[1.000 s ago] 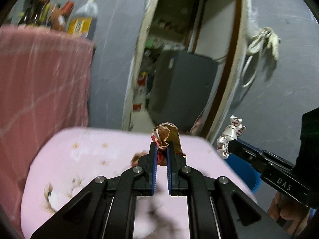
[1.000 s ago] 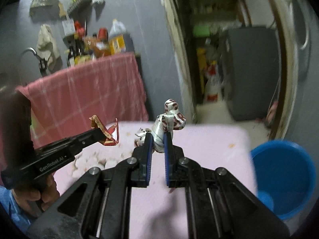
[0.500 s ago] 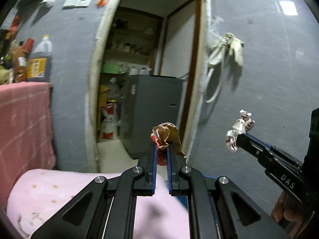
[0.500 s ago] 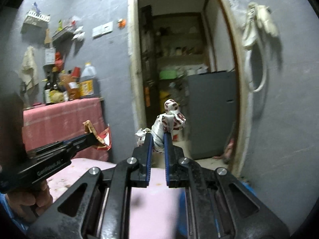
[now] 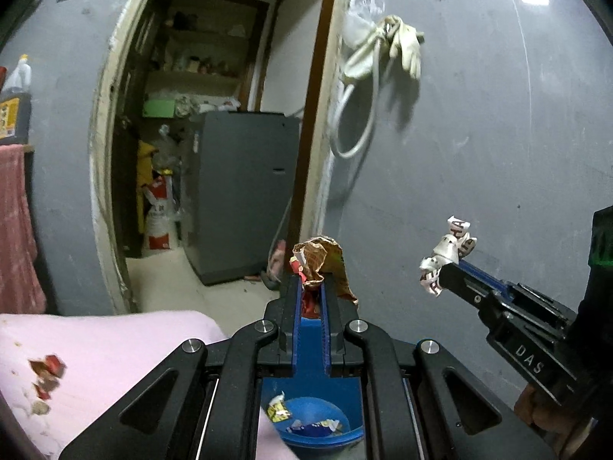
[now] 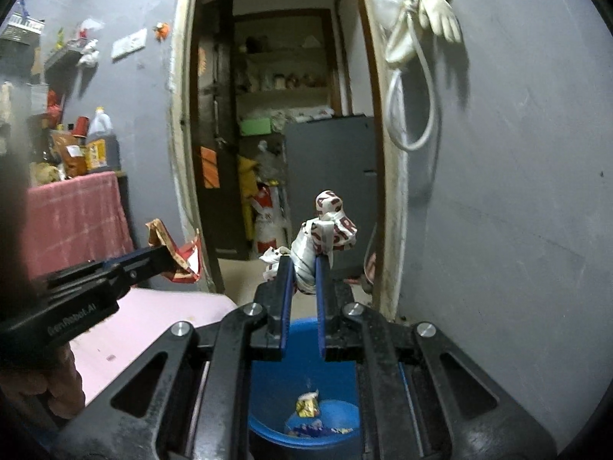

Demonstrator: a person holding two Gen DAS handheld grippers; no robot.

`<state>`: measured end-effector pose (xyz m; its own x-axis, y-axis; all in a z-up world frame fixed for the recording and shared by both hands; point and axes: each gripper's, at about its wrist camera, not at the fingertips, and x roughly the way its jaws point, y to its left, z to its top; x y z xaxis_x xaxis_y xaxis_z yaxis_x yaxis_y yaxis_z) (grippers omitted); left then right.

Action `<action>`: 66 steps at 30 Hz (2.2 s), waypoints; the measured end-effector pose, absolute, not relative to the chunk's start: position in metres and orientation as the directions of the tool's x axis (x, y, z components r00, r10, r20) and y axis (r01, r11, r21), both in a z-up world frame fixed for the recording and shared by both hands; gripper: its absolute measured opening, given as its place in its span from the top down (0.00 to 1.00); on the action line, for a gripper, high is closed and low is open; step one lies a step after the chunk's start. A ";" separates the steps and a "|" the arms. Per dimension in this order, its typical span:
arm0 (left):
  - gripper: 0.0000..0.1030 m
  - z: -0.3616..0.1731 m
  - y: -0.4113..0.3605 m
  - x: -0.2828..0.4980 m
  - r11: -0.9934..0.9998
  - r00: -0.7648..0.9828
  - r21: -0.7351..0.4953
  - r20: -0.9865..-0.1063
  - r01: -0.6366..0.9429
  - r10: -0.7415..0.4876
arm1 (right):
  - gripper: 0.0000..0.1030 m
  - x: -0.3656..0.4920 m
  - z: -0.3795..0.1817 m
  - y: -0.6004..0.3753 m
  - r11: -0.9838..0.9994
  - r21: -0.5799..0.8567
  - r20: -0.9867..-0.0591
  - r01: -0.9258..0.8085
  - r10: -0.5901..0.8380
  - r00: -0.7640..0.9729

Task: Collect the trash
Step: 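Lift both wrappers and carry them over the blue basin, then open both tools to drop the wrappers into the blue basin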

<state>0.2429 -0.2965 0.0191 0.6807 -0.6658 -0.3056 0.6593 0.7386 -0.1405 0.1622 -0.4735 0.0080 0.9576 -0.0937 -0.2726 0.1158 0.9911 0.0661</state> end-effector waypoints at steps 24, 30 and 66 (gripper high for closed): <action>0.93 -0.059 -0.330 0.280 0.774 0.588 -0.151 -0.567 0.615 -0.577 | 0.89 0.198 -0.072 -0.504 0.974 0.174 -0.487 0.146 -0.044 0.872; 0.93 -0.062 -0.333 0.286 0.783 0.575 -0.156 -0.595 0.602 -0.561 | 0.89 0.208 -0.081 -0.507 0.969 0.205 -0.525 0.140 -0.012 0.851; 0.15 -0.037 -0.287 0.291 0.849 0.650 -0.219 -0.560 0.481 -0.513 | 0.57 0.199 -0.044 -0.508 0.955 0.233 -0.495 0.183 -0.046 0.868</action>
<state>0.2911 -0.2873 -0.0369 0.6503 -0.5131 -0.5602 0.4811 0.8489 -0.2189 0.1986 -0.5081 -0.0438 0.8679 -0.0456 -0.4947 0.1833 0.9549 0.2335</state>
